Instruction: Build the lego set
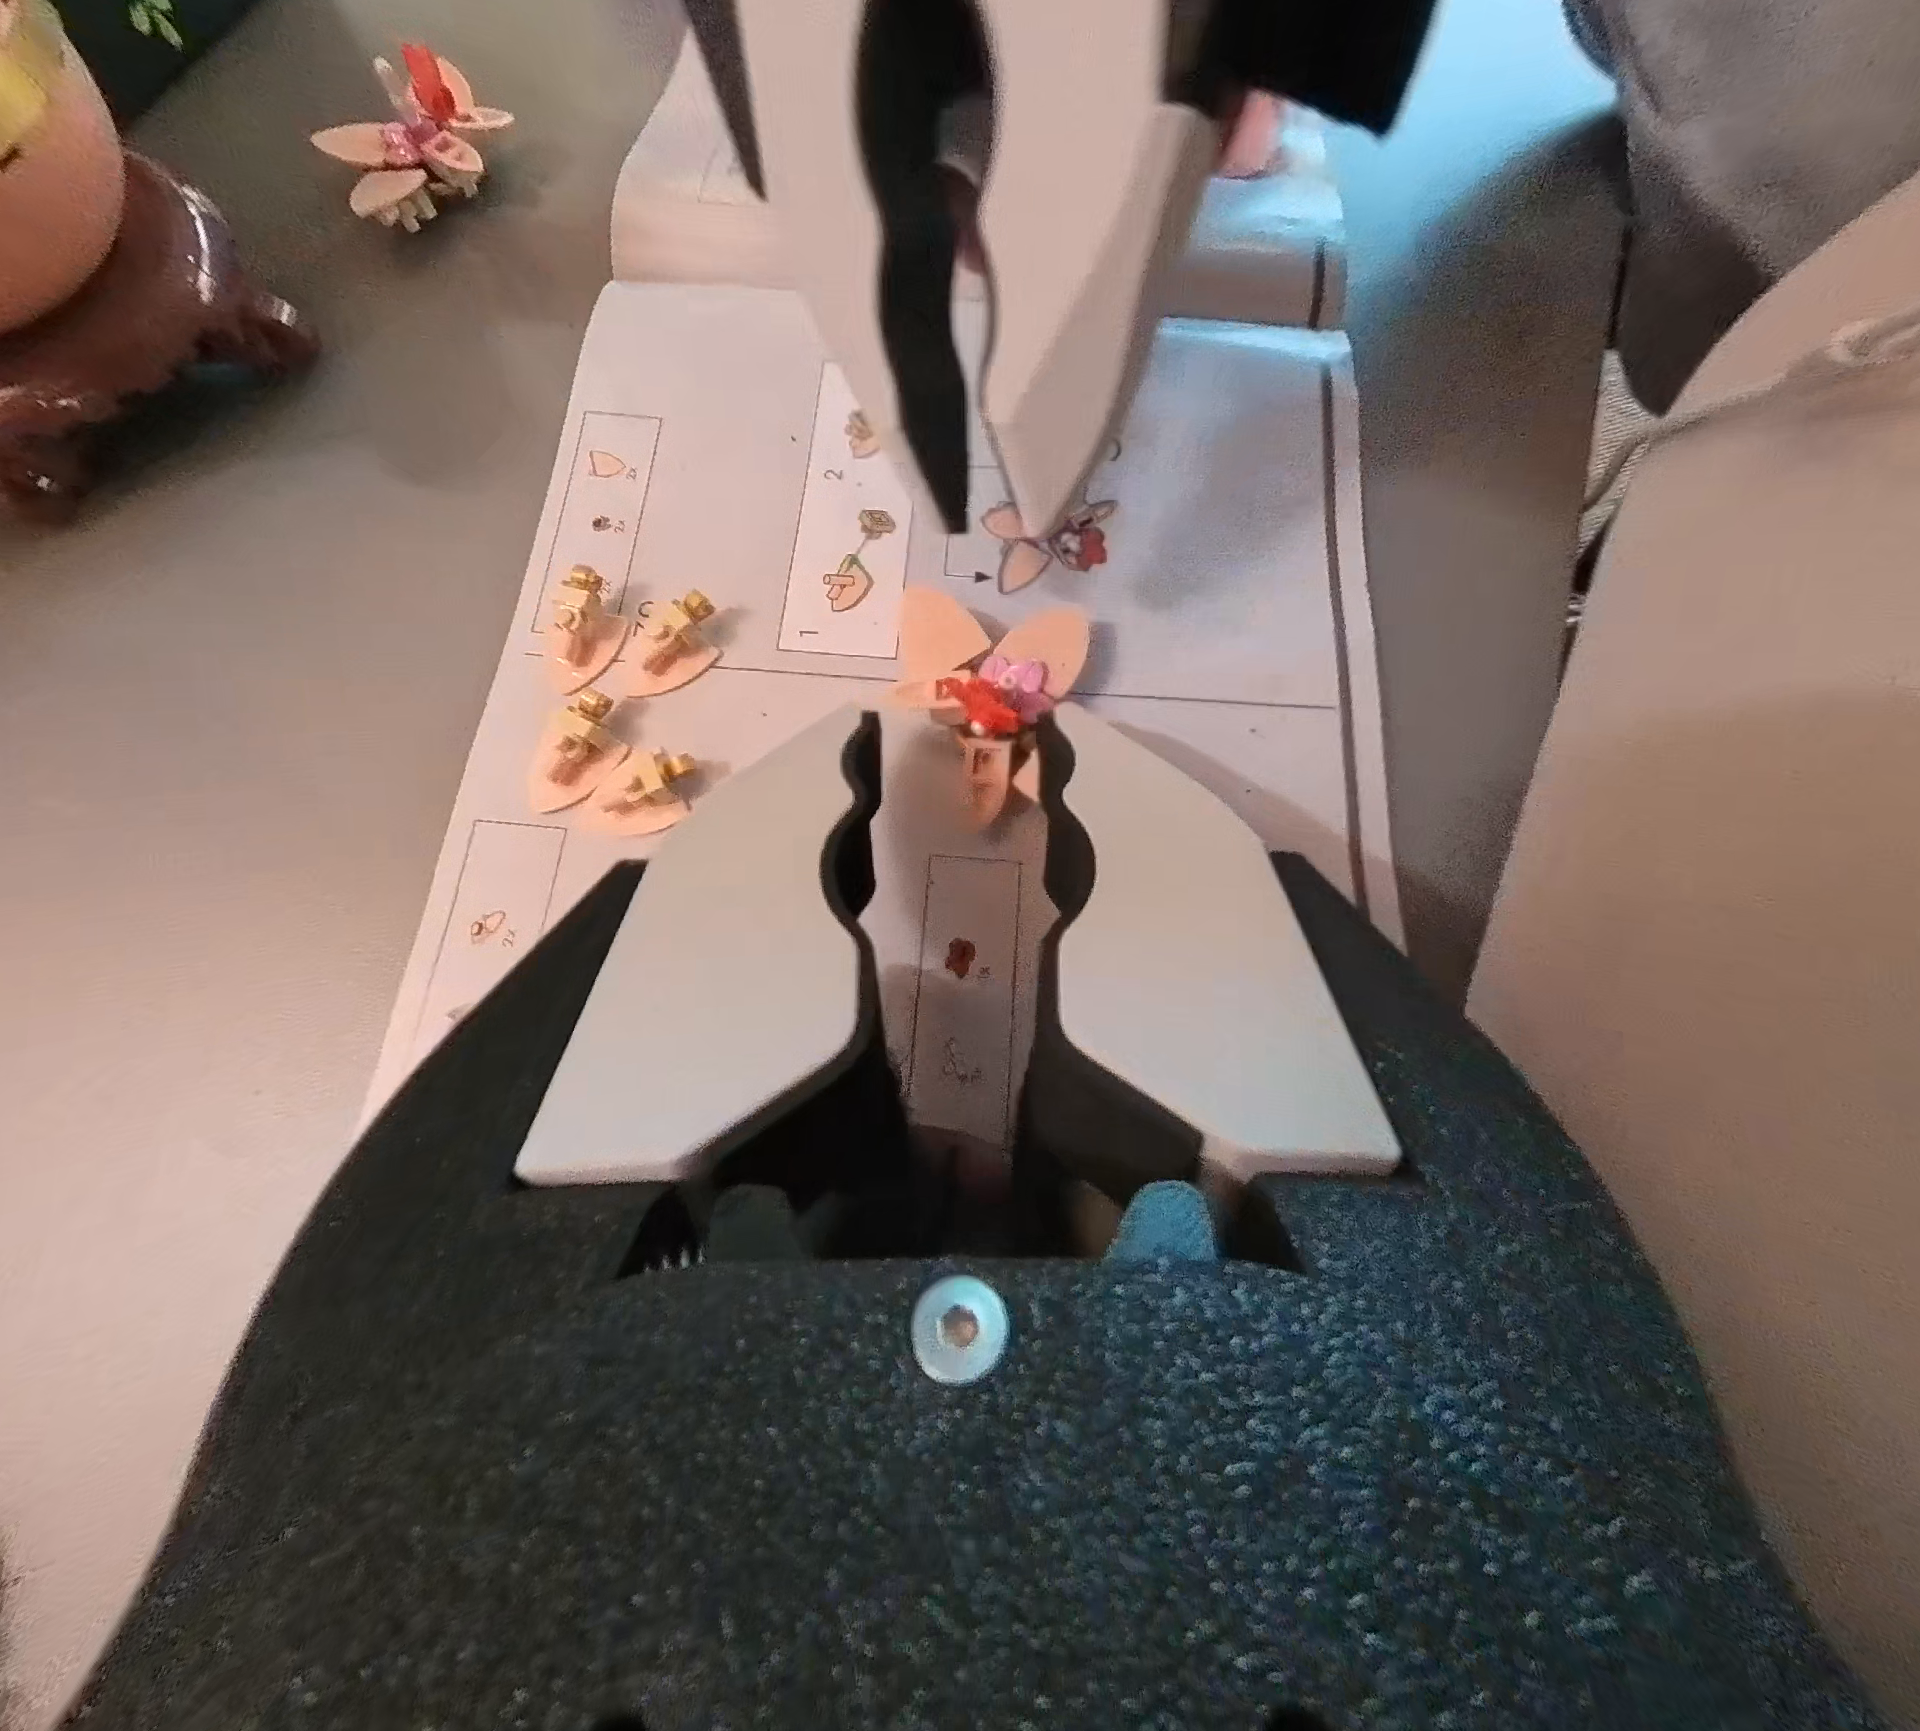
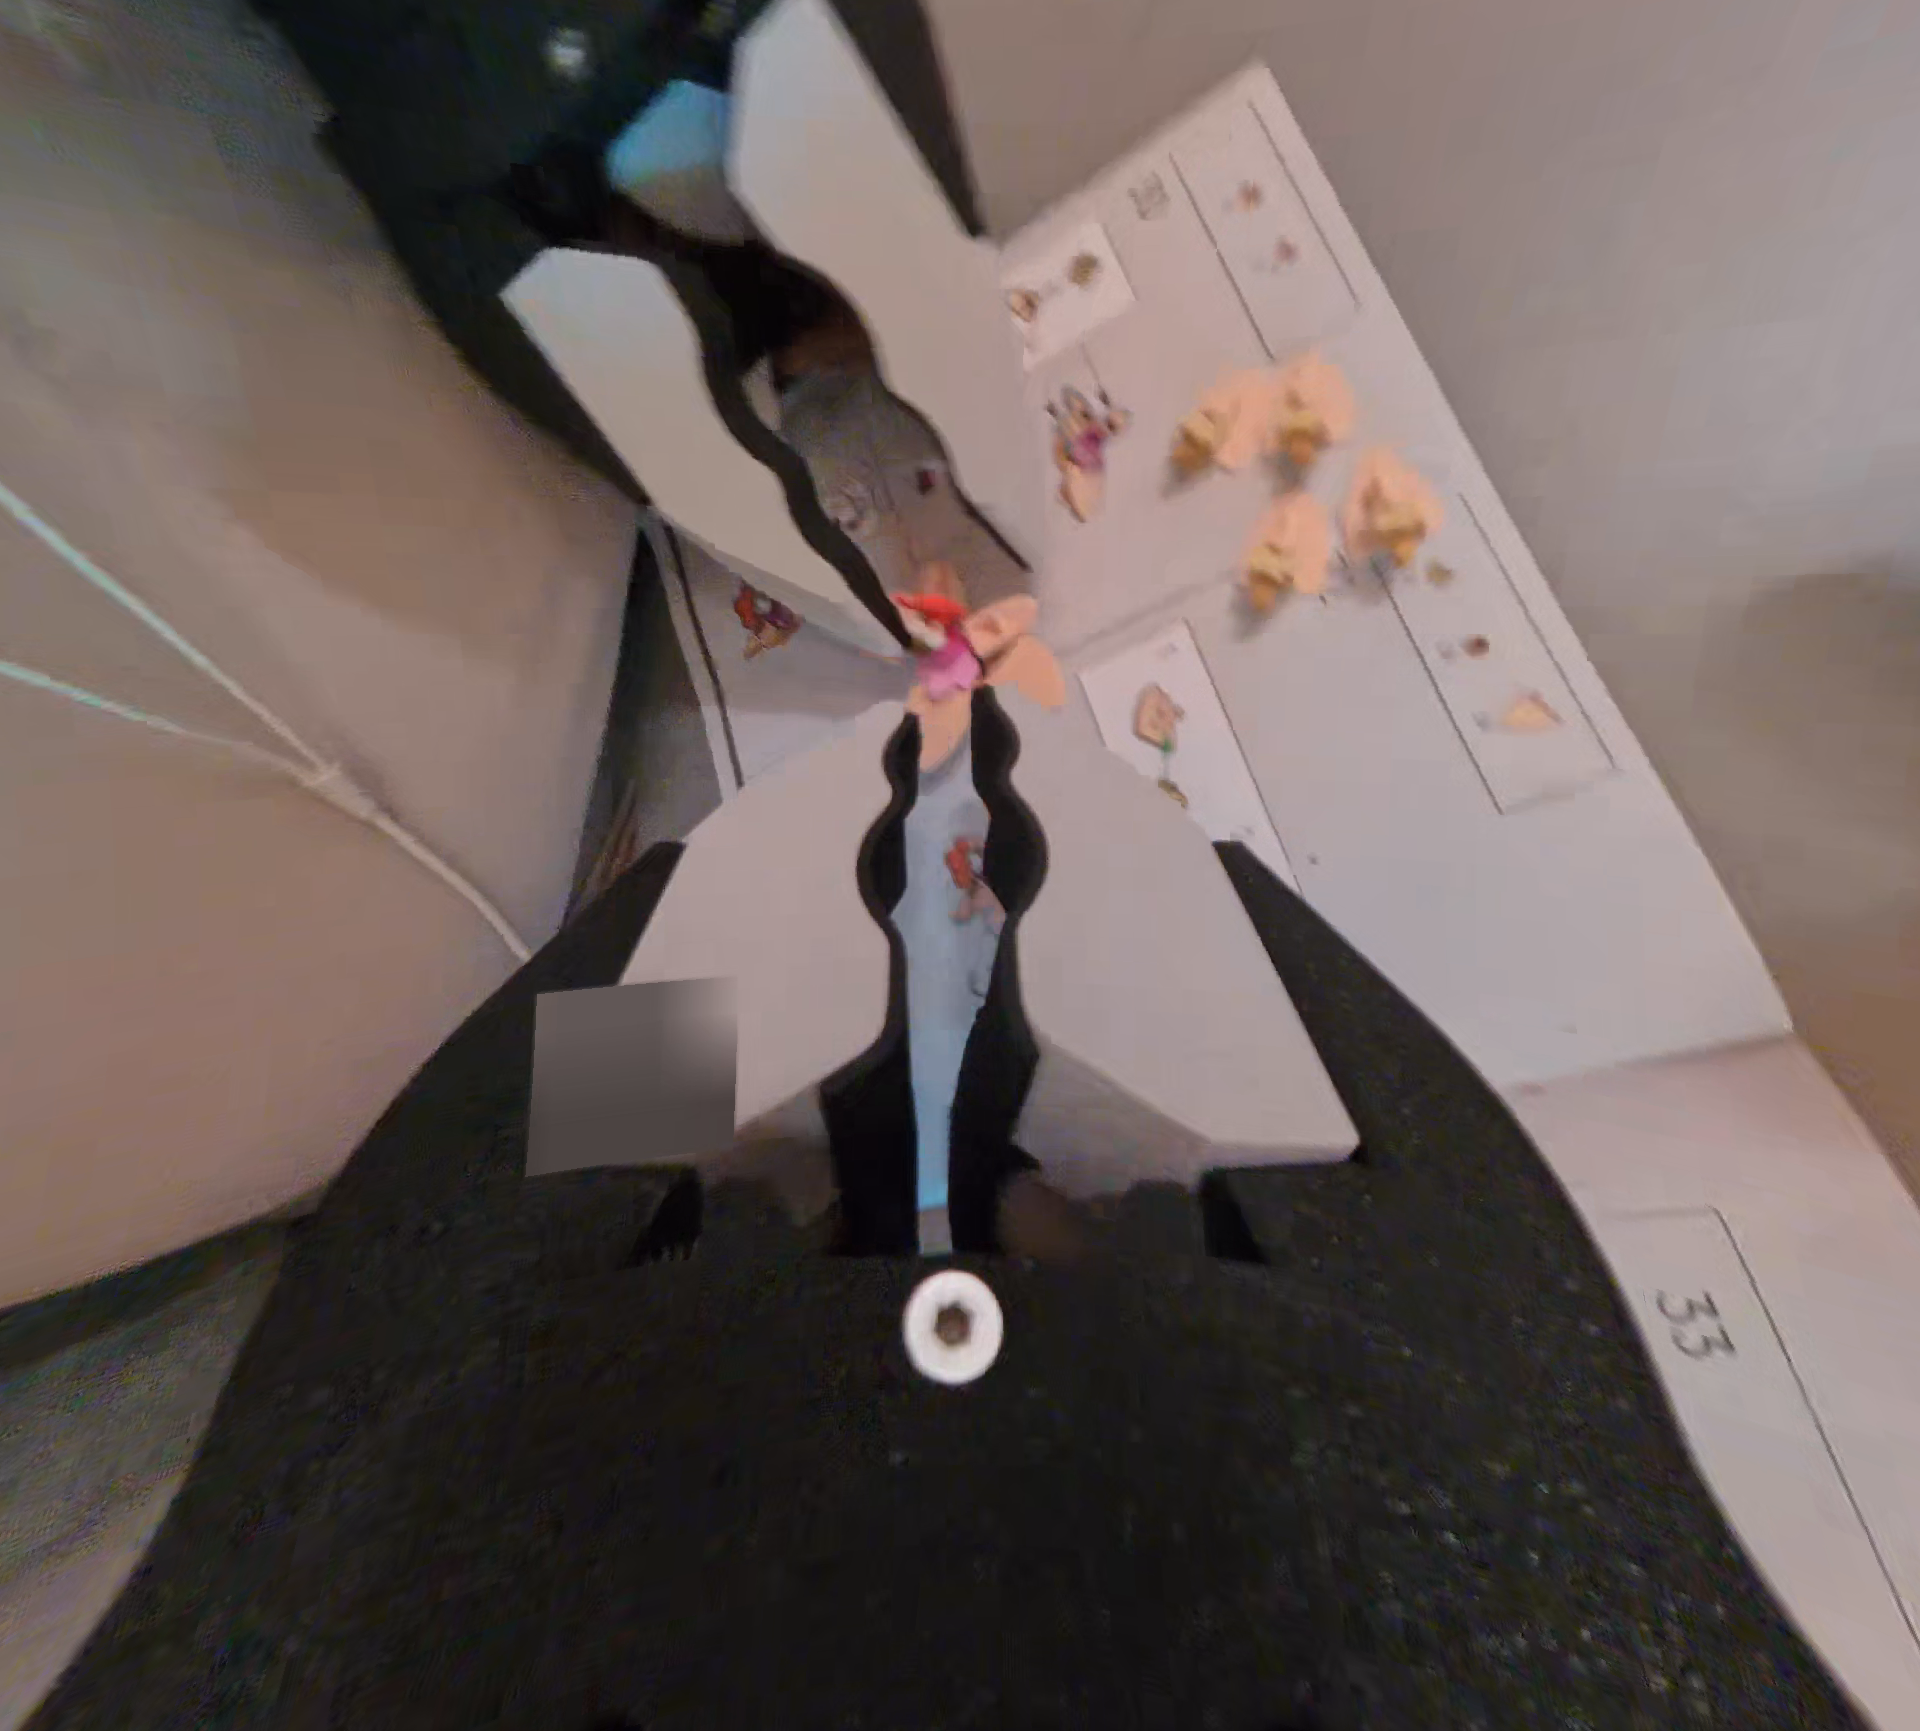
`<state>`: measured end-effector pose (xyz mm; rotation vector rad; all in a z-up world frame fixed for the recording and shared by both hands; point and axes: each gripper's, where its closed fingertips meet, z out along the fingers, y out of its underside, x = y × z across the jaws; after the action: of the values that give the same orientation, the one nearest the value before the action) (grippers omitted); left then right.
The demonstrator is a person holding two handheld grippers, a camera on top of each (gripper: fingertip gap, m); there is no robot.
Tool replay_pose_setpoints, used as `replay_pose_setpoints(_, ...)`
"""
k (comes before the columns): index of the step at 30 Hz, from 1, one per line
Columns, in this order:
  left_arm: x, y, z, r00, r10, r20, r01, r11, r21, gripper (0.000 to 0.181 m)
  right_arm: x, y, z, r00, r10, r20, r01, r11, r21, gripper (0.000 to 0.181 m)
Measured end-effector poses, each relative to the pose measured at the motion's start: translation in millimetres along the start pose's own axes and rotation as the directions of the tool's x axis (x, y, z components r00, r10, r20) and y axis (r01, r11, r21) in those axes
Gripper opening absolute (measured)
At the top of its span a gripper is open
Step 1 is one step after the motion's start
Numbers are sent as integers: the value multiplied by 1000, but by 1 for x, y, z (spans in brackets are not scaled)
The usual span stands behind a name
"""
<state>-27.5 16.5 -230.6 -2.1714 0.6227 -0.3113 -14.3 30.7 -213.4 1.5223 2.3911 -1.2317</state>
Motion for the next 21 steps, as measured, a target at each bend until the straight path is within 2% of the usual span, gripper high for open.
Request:
replay_pose_setpoints(4,1,1,-3,996,-77,-52,77,997,7,37,-9,-6,4,997,-63,-49,69,990,122,15)
replay_pose_setpoints(6,2,-2,-8,990,-111,-89,114,993,35,34,-7,-6,5,994,-71,-88,84,985,154,16)
replay_pose_setpoints(8,0,-4,-14,984,-145,-100,152,986,63,27,-6,-4,7,985,-106,-138,127,981,149,13)
replay_pose_setpoints(10,-4,-2,-18,983,-159,-89,165,984,63,7,-7,-5,9,976,-131,-171,158,975,155,7)
replay_pose_setpoints(11,-5,-1,-19,984,-160,-73,164,985,56,5,-5,-5,10,973,-131,-190,162,975,155,1)
replay_pose_setpoints(15,-4,3,-16,989,-143,-31,144,989,19,4,3,-3,12,968,-118,-222,150,980,133,0)
replay_pose_setpoints(21,3,9,-5,989,-134,-70,132,991,-30,4,12,1,20,970,-162,-180,169,985,27,0)
